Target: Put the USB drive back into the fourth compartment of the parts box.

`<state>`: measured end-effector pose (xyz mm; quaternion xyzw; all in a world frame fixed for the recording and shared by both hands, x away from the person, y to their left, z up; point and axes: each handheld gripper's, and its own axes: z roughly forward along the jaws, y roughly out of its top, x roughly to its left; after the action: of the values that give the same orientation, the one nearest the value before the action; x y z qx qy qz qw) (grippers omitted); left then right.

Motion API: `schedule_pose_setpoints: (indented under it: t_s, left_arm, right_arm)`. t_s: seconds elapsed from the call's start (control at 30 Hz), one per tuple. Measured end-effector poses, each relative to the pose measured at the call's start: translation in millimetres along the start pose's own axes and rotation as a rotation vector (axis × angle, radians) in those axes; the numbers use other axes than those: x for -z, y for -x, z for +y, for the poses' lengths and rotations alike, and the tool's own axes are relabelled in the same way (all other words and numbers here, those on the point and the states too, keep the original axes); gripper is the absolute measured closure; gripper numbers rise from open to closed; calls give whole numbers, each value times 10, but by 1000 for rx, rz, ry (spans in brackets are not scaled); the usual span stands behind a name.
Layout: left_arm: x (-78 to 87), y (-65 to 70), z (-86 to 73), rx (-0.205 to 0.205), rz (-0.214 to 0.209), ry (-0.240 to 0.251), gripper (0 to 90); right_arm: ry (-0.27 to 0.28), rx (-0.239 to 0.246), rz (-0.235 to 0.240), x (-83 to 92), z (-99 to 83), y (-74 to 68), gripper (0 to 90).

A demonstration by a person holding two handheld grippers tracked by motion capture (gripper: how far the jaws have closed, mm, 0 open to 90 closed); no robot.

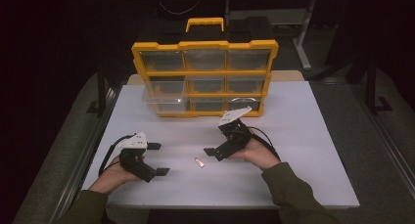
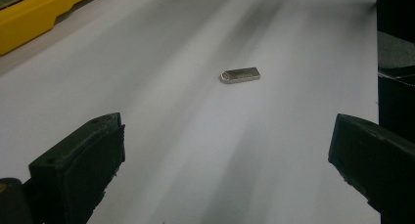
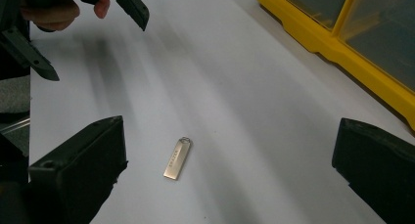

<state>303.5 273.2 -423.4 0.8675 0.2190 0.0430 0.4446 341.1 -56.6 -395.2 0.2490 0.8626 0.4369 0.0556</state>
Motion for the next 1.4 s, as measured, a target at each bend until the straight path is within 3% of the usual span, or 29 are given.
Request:
schedule_pose_setpoints:
  t_s: [1.4]
  left_arm:
    - [9, 1, 0, 0, -4, 6, 0]
  right_arm:
    - [-17, 29, 49, -316, 248, -126, 0]
